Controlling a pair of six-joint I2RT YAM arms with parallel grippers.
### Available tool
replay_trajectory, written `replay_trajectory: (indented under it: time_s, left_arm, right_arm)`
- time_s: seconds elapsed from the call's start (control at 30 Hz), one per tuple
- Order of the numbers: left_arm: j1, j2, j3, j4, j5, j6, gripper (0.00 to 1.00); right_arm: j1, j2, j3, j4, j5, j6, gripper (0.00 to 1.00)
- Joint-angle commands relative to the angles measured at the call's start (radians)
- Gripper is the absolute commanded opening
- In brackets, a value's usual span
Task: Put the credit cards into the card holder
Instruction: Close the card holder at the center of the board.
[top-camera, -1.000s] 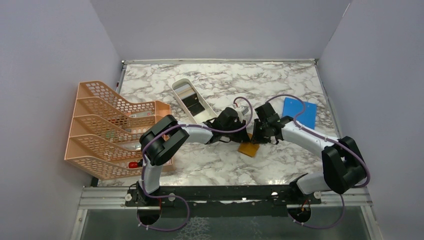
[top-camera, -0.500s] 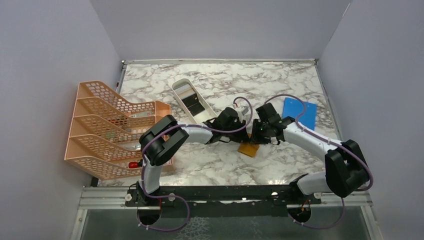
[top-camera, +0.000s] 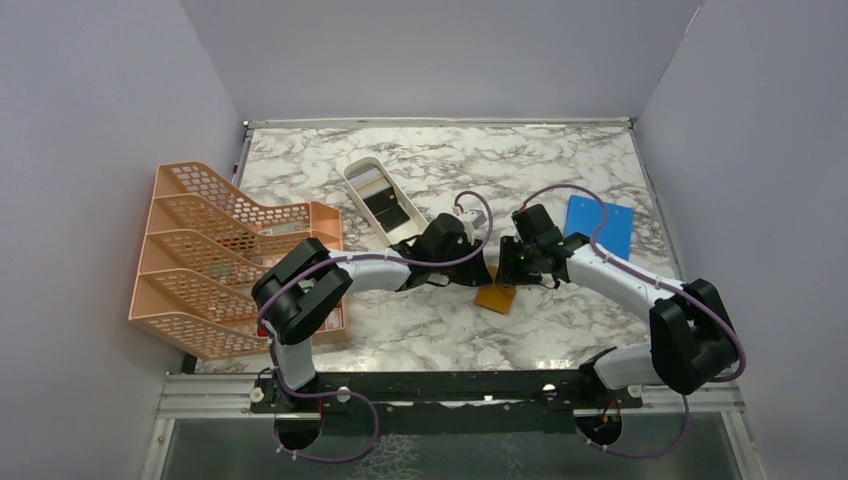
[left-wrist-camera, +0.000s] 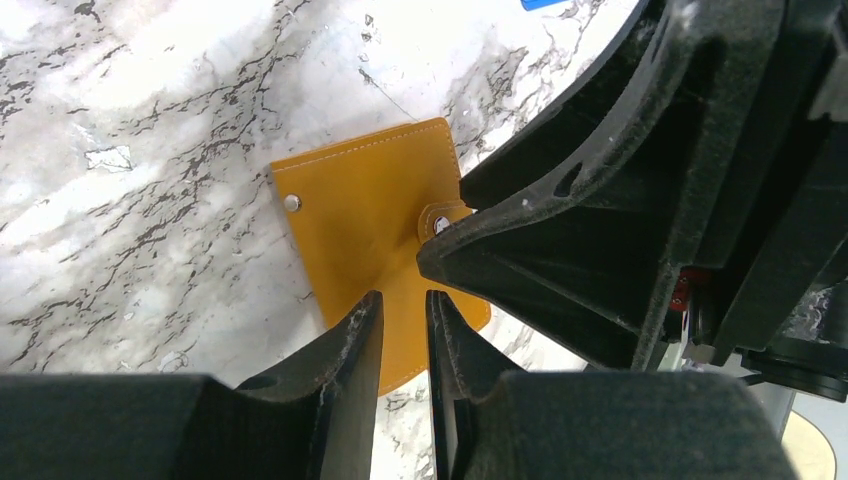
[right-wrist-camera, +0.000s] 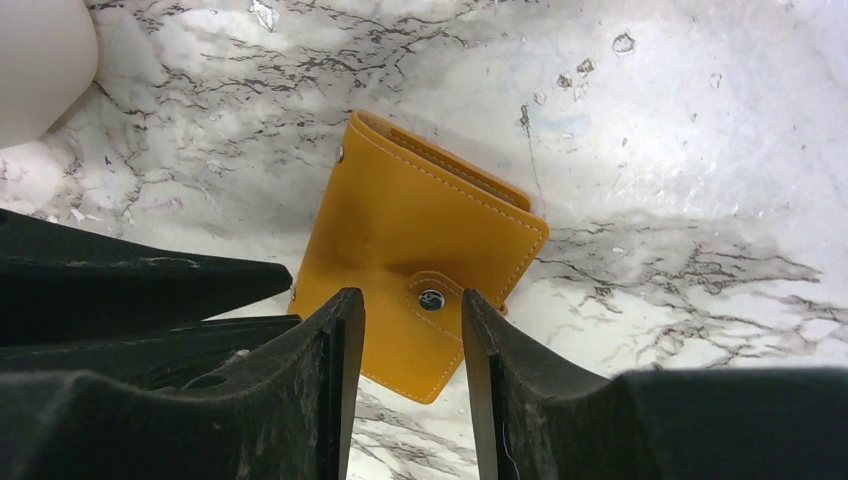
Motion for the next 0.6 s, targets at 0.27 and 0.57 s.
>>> replay_trajectory:
  time_s: [0.27, 0.57]
  left_arm:
    - [0.002, 0.004, -0.035, 0.019, 0.027, 0.005, 0.24]
    - [0.002, 0.009, -0.036, 0.021, 0.023, 0.010, 0.23]
  right_arm:
    - [-0.003, 0.072, 0.041, 0.064, -0.041, -0.091, 0.48]
    - [-0.002, 0.039, 0.014, 0.076, -0.110, -0.088, 0.45]
